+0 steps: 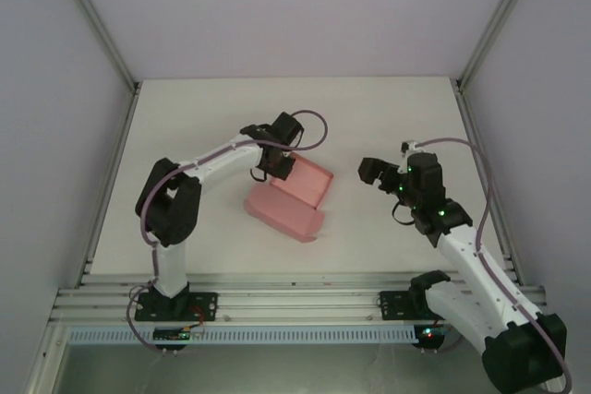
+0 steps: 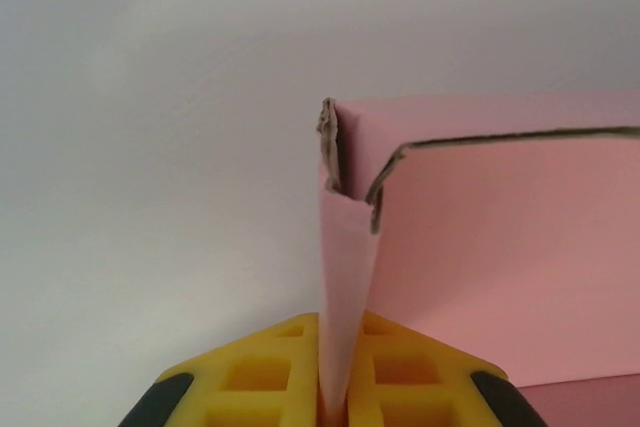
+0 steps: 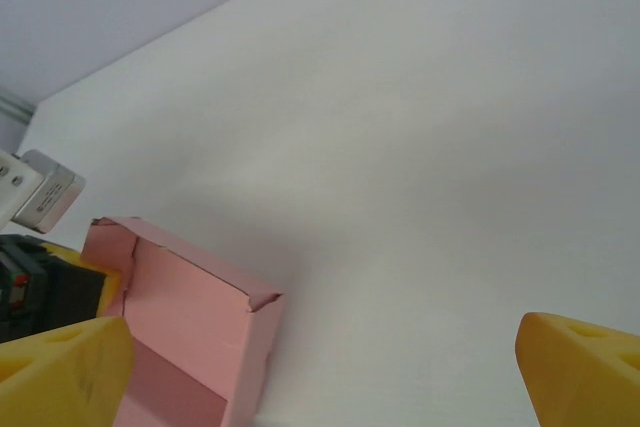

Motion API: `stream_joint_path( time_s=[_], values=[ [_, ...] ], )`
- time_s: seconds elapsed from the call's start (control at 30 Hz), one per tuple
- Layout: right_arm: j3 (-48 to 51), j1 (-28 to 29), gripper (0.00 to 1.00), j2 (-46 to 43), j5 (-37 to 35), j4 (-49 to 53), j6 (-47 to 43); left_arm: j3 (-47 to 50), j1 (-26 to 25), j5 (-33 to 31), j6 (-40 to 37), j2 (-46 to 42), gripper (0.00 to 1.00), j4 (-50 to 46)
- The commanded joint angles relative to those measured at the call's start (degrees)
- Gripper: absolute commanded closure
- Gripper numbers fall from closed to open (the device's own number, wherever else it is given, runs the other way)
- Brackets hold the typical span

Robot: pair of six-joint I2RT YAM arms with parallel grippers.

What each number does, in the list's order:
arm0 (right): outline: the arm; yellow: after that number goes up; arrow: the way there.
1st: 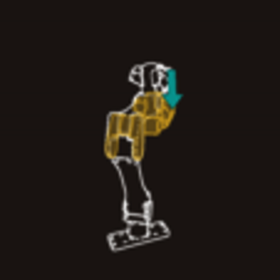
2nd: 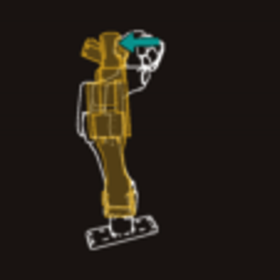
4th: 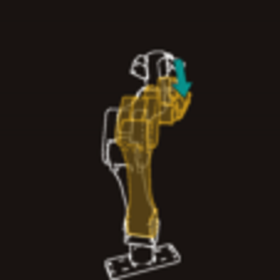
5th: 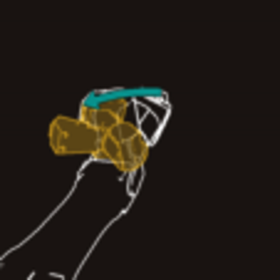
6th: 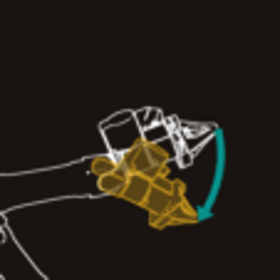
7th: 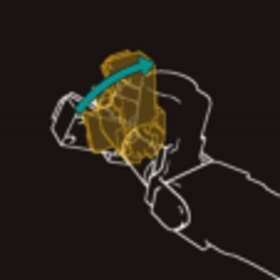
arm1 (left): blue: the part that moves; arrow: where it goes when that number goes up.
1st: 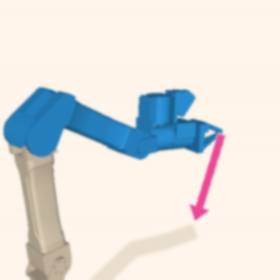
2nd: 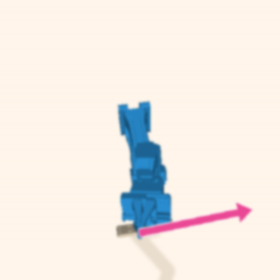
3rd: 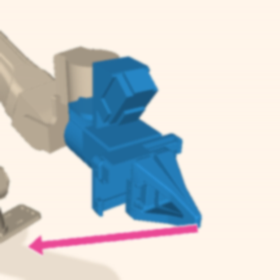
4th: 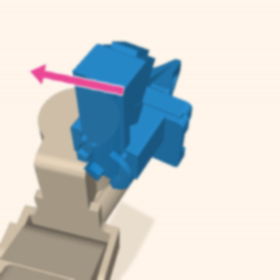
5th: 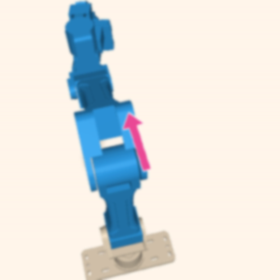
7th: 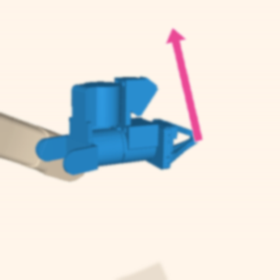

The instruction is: Assemble paper box

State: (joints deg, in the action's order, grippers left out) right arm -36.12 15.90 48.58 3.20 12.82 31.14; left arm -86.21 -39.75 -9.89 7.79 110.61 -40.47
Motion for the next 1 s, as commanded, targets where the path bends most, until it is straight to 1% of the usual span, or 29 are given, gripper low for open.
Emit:
stream_joint_path(
  time_s=[0.0,0.1,0.2,0.23,0.37,0.47,0.6,0.67,0.73,0.8,0.9,0.97],
  values=[
    [1.0,-2.0,0.01,-1.3,0.5,4.5,1.3,-3.4,-0.2,-1.1,-2.0,3.6,0.86,-3.3],
    [1.4,-3.1,0.0,-1.5,2.1,4.8,1.4,-4.6,-0.1,-0.2,-2.6,6.0,0.83,-3.9],
    [1.8,-3.7,0.0,-1.5,2.5,4.8,1.6,-5.8,-0.2,0.3,-2.5,7.1,0.77,-4.6],
    [2.0,-3.9,0.0,-1.4,2.7,4.7,1.6,-6.1,-0.1,0.4,-2.5,7.2,0.77,-4.7],
    [2.3,-4.6,0.01,-1.2,4.0,4.1,1.7,-6.9,-0.2,1.5,-2.7,6.6,0.68,-4.9],
    [2.4,-5.0,0.0,-1.0,4.0,3.6,1.7,-7.3,-0.2,2.6,-2.6,5.4,0.64,-4.6],
    [2.8,-5.5,0.01,0.1,6.2,2.1,1.7,-6.7,-0.2,4.4,-3.4,3.7,0.52,-3.2],
    [2.2,-5.6,0.0,1.1,7.9,1.2,1.3,-6.9,-0.1,3.9,-3.5,3.7,0.51,-3.4],
    [1.1,-5.6,0.0,2.5,8.1,0.5,-0.7,-7.0,-0.1,3.8,-3.6,3.8,0.52,-3.4],
    [-0.1,-4.7,0.0,3.8,10.5,0.4,-3.3,-6.9,-0.1,3.7,-3.6,4.0,0.51,-3.1],
    [-1.9,-1.6,0.0,5.9,13.0,0.0,-6.6,-6.8,0.2,3.7,-3.1,4.2,0.51,-3.0],
    [-4.1,2.4,0.0,7.6,12.5,1.0,-10.4,-6.1,0.3,4.0,-2.6,3.5,0.51,-2.9]
  ],
)
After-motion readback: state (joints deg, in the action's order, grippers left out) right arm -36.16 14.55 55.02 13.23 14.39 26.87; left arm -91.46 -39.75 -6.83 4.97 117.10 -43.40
